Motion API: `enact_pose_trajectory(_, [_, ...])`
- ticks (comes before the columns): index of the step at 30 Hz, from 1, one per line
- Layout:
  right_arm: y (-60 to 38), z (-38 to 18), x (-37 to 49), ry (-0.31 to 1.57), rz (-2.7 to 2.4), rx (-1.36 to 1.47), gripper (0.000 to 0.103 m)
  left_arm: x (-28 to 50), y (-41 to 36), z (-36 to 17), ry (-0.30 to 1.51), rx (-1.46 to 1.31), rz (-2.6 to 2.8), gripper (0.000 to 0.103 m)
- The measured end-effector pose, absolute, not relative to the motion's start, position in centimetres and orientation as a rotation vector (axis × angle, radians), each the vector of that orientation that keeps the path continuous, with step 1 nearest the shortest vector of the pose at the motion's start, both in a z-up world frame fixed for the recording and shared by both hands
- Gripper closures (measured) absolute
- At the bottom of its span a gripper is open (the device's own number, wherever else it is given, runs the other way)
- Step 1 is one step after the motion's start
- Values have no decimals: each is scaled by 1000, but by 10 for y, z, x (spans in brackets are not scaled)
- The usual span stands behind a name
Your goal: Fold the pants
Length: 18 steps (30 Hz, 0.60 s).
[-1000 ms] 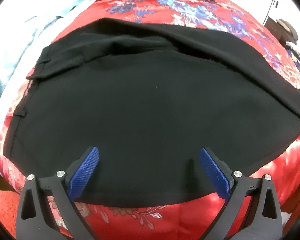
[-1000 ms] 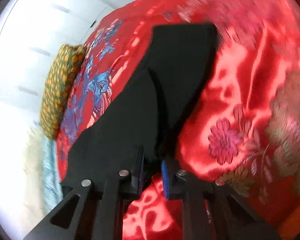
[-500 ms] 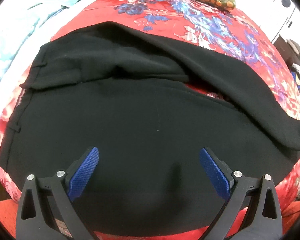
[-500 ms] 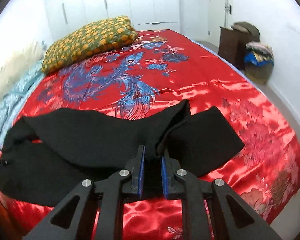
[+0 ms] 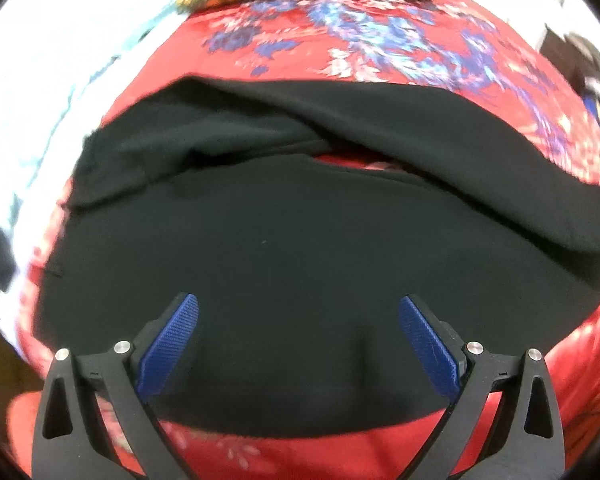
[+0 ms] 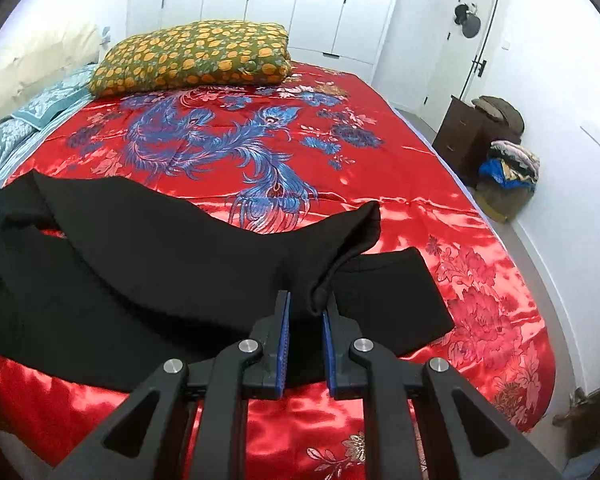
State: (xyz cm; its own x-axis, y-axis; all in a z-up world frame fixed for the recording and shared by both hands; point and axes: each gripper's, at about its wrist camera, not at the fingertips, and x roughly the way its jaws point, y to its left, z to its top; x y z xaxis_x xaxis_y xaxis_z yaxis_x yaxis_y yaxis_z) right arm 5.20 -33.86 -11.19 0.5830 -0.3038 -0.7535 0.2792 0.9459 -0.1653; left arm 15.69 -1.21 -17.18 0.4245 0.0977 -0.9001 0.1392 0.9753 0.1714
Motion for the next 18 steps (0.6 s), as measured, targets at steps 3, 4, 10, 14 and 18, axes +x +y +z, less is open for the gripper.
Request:
enact_pose_trajectory(3, [-338,-112,50,887,-334,-17,88,144,-33,-142,1096,298,-16,2])
enact_pose_trajectory(4, [-338,-113,50,888,-333,-15,88,139,-39,-128,1073,304,-11,2])
enact_pose_trajectory(10, [-335,-115,48,888,-341,-19,88,113,-59,-53,938,341,9,2])
enact_pose_trajectory(14, [-332,-113,47,878,-347,-35,88,103,-64,-24,875,370,37,2])
enact_pose_trajectory(18, [-331,-113,44,875,-355,-41,88,99,-67,-5,828,376,56,2])
